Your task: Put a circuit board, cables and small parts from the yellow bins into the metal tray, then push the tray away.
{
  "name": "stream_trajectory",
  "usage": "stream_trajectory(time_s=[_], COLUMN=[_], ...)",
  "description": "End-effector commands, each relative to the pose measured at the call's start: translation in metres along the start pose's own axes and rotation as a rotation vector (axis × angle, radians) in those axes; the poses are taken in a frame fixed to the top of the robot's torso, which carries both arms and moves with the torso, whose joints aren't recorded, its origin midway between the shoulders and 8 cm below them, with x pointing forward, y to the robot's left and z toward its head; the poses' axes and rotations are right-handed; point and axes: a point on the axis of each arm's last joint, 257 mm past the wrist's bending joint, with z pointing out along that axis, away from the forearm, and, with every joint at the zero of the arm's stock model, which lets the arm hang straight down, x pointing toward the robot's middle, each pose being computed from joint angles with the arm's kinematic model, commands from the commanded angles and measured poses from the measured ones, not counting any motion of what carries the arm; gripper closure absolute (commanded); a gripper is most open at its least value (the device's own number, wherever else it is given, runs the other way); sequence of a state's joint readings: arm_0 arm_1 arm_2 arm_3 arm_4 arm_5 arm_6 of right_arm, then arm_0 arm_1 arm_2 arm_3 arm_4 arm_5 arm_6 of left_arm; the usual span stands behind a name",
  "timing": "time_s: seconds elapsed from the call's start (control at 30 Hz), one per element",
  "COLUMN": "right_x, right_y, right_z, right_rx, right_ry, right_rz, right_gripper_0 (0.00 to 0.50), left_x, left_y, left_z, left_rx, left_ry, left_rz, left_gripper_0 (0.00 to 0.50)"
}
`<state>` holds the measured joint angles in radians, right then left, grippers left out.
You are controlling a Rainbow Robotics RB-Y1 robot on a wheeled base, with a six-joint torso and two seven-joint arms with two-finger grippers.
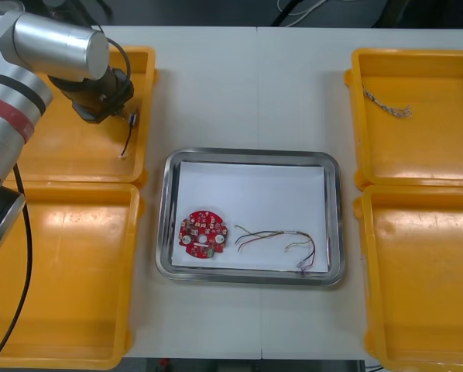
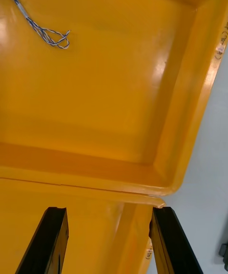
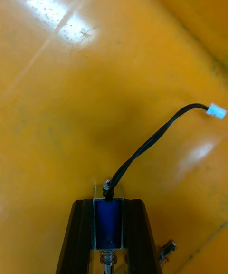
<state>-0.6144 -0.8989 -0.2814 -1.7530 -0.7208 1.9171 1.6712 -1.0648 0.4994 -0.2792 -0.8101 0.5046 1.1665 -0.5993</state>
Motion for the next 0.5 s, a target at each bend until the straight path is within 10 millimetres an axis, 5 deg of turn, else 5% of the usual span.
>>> stream_trajectory(time_s=[0.03, 0.5], right_x=[-0.025, -0.038], right_y=[-0.012, -0.007], right_z=[-0.018, 0.009], right_rx=[0.016, -0.013], right_ry=[-0.022, 0.055], right_rz=[0.009, 0.074], right_gripper_0=[0.0, 0.0], left_x=[-0.002, -0.022], left_y=[-0.027, -0.008], left_z=[-0.009, -0.016], left_rx=[0.04, 0.011], left_ry=[-0.027, -0.035], left_rz=[-0.035, -0.029], left_gripper_0=[0.498, 0.5])
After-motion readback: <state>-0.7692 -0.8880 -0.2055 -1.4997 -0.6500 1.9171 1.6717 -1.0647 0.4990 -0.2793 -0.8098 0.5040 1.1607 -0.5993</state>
